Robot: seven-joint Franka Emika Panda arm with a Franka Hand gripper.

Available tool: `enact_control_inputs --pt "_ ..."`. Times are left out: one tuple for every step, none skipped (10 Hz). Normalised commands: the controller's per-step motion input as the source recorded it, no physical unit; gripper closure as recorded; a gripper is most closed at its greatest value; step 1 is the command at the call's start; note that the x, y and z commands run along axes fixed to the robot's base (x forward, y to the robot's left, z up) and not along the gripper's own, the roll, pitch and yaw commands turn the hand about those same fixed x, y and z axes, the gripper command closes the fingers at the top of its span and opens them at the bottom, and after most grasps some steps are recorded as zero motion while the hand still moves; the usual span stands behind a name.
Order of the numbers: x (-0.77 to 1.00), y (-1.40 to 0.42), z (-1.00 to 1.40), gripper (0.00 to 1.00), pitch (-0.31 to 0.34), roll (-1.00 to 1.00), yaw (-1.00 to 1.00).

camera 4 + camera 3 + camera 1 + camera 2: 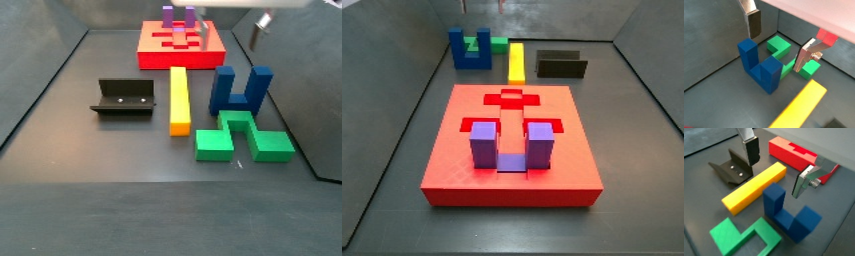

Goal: Pick up the blue object. Move up. Move to above the board. Insert the blue object.
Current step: Pick up the blue object.

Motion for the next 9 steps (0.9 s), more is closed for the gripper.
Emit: enact_control_inputs --pt "0.07 0.09 -0.02 0.0 0.0 -0.01 0.1" --pt "0.3 0.0 -0.09 0.0 0.046 0.02 0.0" --pt "0.4 -0.04 -0.14 0.0 0.074 0.06 0.0" --pt "0.35 -0.05 -0.18 0.0 0.07 0.07 0.0" --pt "0.0 -0.04 -0.21 0.0 0.05 0.07 0.0" --pt "0.0 0.0 -0.19 0.0 0.033 0.03 0.0" --pt "0.0 -0.01 -0.21 0.0 0.033 0.04 0.0" --pt "-0.12 -0.01 -0.3 0.0 0.056 0.06 0.0" --pt "-0.1 -0.04 -0.3 0.0 0.06 0.05 0.0"
